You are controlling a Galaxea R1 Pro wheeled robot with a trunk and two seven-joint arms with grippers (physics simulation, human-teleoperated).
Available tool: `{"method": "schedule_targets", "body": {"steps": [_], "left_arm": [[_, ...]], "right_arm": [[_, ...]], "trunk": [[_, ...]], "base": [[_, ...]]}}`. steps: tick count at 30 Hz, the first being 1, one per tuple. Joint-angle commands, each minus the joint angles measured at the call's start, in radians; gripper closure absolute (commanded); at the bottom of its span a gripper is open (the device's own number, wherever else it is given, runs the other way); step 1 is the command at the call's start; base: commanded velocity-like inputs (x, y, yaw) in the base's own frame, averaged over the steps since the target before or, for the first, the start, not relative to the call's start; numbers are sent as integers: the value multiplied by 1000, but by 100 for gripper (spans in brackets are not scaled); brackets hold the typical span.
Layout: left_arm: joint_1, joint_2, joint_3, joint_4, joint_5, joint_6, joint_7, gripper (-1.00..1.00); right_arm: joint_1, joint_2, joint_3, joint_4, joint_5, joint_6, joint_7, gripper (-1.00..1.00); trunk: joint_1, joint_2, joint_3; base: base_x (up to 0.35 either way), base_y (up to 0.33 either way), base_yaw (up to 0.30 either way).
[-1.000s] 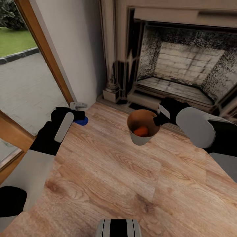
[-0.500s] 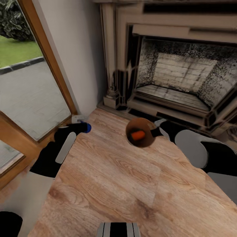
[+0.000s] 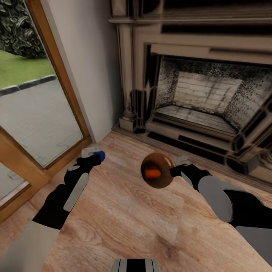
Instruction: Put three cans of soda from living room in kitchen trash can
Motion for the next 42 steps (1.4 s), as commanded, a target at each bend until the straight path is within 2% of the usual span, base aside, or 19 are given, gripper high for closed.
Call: {"method": "schedule_targets", "body": {"steps": [1,3,4,6,8,13,17,20,22,24,26,27,28,30,33,36,38,39,42], "left_arm": [[19,-1,-1,1,-20,-25,-1,100],[33,-2,-1,3,-48,-43,-1,100],[42,-5,-1,5,-75,-54,0,100],[47,-7,-2,4,-98,-61,1,100],[57,-10,-11,-4,-129,-68,-1,100],[72,-11,-16,-31,-141,-68,-6,100],[82,-11,-21,-38,-142,-58,-12,100],[84,-10,-40,-40,-140,-22,-24,100],[84,-5,-62,-49,-136,27,-59,100],[84,-3,-75,-59,-134,79,-166,100],[84,-1,-77,-62,-136,114,-323,100],[84,-1,-77,-62,-136,123,-363,100],[84,1,-76,-61,-137,143,-439,100],[84,3,-75,-61,-140,165,-536,100],[84,5,-74,-61,-141,177,-604,100],[85,38,-69,-67,-133,186,-746,100],[85,65,-39,-66,-132,186,-866,100],[85,71,-23,-66,-132,186,-894,100],[85,87,62,-64,-131,187,-1008,100]], "right_arm": [[33,6,-24,-45,-1,-1,2,100],[72,17,-24,-95,-1,1,1,100],[114,34,-24,-156,0,10,1,100],[158,52,-25,-230,1,36,1,100],[272,78,-26,-444,1,175,2,100],[400,90,-25,-690,0,297,7,100],[427,91,-26,-736,-1,339,7,100],[433,88,-30,-744,-1,350,6,100],[435,85,-30,-744,-2,353,5,100],[436,85,-29,-744,-2,354,3,100],[436,87,-29,-744,-2,355,1,100],[436,88,-28,-744,-2,355,0,100],[436,89,-28,-743,-2,355,0,100],[436,90,-27,-742,-2,355,-2,100],[436,92,-26,-741,-1,355,-2,100],[436,92,-25,-722,-1,355,-7,100],[436,92,-24,-709,0,355,-14,100],[436,92,-24,-707,0,355,-16,100],[436,93,-24,-701,0,355,-23,100]], "trunk": [[-1,0,4],[-1,1,13],[-2,1,17],[-3,1,25],[-4,2,34],[-6,3,54],[-8,4,69],[-8,4,73],[-8,4,73],[-8,4,73],[-8,4,73],[-8,4,73],[-8,4,73],[-8,4,73],[-8,4,73],[-8,4,73],[-8,4,73],[-8,4,73],[-8,4,73]], "base": [[0,0,0],[0,0,0],[0,0,0],[0,0,0],[0,0,0],[0,0,0],[0,0,0],[0,0,0],[0,0,0],[0,0,0],[0,0,0],[0,0,0],[0,0,0],[0,0,0],[0,0,0],[0,0,0],[0,0,0],[0,0,0],[0,0,0]]}}
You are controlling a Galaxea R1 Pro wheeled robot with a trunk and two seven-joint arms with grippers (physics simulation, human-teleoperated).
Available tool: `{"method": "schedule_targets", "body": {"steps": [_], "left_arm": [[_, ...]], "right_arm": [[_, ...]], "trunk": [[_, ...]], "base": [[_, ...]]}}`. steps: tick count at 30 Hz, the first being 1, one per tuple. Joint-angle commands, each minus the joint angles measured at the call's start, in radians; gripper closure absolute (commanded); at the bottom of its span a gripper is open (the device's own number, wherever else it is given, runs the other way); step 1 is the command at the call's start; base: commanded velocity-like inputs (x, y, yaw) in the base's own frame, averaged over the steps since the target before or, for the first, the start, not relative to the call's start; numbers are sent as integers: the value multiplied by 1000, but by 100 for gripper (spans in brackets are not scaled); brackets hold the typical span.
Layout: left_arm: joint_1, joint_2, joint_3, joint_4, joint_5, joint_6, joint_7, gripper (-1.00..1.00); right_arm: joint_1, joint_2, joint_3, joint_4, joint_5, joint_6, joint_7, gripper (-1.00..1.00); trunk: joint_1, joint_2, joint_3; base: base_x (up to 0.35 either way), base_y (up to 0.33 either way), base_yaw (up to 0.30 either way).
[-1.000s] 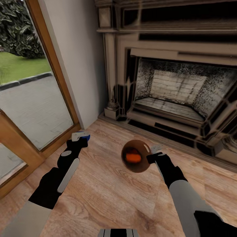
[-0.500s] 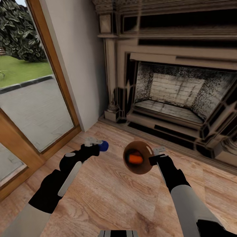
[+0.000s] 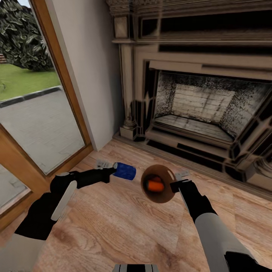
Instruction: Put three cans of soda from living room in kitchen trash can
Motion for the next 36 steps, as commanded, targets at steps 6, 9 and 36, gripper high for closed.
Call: {"method": "schedule_targets", "body": {"steps": [6,9,36], "left_arm": [[0,6,52,3,-3,2,-169,100],[0,6,54,3,-5,3,-189,100],[-1,-4,47,119,0,83,-308,100]], "right_arm": [[-1,1,3,2,-7,0,-1,100],[-1,6,5,10,-7,0,-3,100],[-1,61,7,48,-9,2,-81,100]], "trunk": [[0,0,0],[0,0,0],[0,0,0]], "base": [[0,0,0],[0,0,0],[0,0,0]]}}
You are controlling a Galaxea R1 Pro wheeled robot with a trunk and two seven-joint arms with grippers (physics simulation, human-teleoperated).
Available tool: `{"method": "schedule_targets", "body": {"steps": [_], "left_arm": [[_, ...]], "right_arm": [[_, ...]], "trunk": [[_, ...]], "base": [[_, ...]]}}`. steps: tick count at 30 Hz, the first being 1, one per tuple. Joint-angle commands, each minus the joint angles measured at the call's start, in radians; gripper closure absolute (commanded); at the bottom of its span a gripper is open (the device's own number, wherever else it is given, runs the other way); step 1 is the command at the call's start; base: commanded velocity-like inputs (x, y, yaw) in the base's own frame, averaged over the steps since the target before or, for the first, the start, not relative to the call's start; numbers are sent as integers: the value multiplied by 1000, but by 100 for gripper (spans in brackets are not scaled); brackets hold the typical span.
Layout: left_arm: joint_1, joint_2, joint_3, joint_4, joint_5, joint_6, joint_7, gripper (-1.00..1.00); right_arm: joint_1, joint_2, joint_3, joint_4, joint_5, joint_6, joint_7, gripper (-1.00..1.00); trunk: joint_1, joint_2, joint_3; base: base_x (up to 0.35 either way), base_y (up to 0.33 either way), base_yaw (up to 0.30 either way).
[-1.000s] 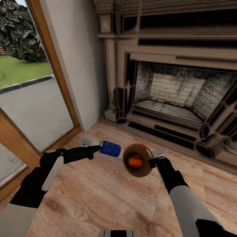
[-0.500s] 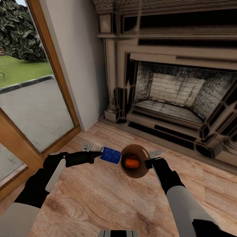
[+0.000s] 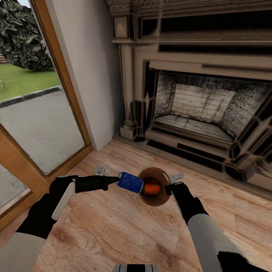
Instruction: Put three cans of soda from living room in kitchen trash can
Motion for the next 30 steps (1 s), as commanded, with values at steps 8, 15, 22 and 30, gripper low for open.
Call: {"method": "schedule_targets", "body": {"steps": [8,15,22,30], "left_arm": [[0,-4,0,-2,1,11,-28,100],[0,-5,0,0,-1,24,-79,100],[0,-49,-1,16,-16,21,-79,100],[0,-70,-2,102,-20,5,-41,100]], "right_arm": [[-1,7,2,14,-7,-1,-2,100],[-1,11,3,24,-6,-2,-2,100],[-1,21,2,25,-5,-2,-4,100],[0,42,4,26,-6,-1,-2,100]], "trunk": [[0,0,0],[0,0,0],[0,0,0],[0,0,0]], "base": [[0,0,0],[0,0,0],[0,0,0],[0,0,0]]}}
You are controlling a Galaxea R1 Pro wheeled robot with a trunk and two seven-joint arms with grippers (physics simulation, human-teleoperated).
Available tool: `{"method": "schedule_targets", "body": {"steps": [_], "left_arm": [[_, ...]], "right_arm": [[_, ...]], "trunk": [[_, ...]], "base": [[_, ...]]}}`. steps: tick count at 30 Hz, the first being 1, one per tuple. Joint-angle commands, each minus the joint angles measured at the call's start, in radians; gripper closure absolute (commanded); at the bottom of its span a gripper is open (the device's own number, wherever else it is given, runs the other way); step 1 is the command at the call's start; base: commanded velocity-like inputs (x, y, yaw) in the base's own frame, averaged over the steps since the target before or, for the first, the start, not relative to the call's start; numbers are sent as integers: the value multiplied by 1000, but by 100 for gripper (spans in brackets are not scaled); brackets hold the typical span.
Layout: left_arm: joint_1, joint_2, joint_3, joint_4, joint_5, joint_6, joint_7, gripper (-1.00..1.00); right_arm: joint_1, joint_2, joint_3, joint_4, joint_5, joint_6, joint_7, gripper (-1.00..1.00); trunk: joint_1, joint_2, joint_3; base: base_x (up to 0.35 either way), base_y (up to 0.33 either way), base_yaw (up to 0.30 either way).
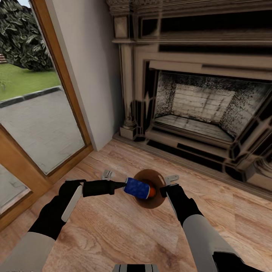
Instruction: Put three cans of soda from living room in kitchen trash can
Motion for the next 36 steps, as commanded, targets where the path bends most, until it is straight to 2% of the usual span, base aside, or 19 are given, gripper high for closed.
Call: {"method": "schedule_targets", "body": {"steps": [1,16,17,36], "left_arm": [[0,0,0,3,3,0,0,100],[-1,-19,-1,84,1,-59,5,100],[-1,-19,-2,86,0,-65,5,-100],[-1,-21,-9,87,2,-81,5,-100]], "right_arm": [[0,1,0,-1,-8,0,3,100],[0,1,6,31,-7,0,3,100],[0,1,6,32,-7,0,3,100],[0,1,6,34,-7,0,4,100]], "trunk": [[0,0,0],[0,0,0],[0,0,0],[0,0,0]], "base": [[0,0,0],[0,0,0],[0,0,0],[0,0,0]]}}
